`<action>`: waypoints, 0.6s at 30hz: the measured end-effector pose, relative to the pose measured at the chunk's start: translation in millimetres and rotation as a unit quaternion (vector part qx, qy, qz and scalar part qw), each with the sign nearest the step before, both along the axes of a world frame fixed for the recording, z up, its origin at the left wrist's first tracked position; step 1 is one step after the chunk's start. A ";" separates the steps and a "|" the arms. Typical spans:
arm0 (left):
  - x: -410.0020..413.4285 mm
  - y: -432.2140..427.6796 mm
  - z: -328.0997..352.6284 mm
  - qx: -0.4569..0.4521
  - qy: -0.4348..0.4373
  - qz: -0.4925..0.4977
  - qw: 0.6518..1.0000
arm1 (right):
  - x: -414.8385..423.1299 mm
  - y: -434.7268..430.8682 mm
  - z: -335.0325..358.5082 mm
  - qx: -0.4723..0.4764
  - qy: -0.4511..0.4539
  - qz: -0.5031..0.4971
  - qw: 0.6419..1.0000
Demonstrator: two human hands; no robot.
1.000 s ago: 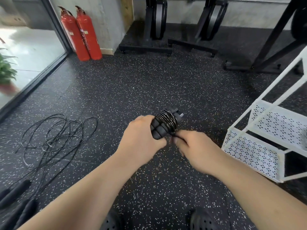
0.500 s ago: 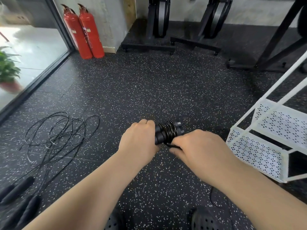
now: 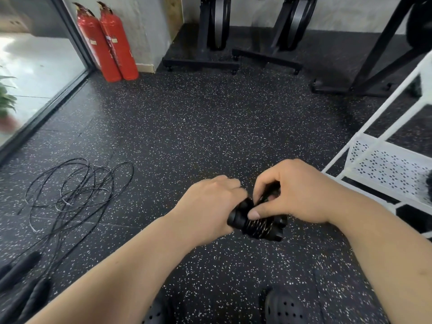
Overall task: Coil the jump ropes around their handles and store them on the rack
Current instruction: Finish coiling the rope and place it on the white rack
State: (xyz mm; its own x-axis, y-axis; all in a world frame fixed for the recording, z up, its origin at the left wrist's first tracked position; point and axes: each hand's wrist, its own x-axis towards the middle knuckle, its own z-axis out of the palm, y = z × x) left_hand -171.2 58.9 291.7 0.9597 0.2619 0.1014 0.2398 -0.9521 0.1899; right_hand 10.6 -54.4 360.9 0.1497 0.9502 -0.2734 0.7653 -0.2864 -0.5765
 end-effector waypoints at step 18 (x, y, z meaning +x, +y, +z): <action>-5.4 -3.5 17.7 -0.092 -0.077 -0.042 0.992 | 27.6 -4.4 4.0 0.072 0.125 -0.040 0.989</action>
State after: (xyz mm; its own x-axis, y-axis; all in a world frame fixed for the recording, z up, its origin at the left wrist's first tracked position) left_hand -176.7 55.4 309.4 0.9559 0.2088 0.2068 0.1153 -0.9137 0.3897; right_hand 38.2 -58.8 364.9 0.1702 0.9698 -0.1744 0.5715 -0.2413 -0.7843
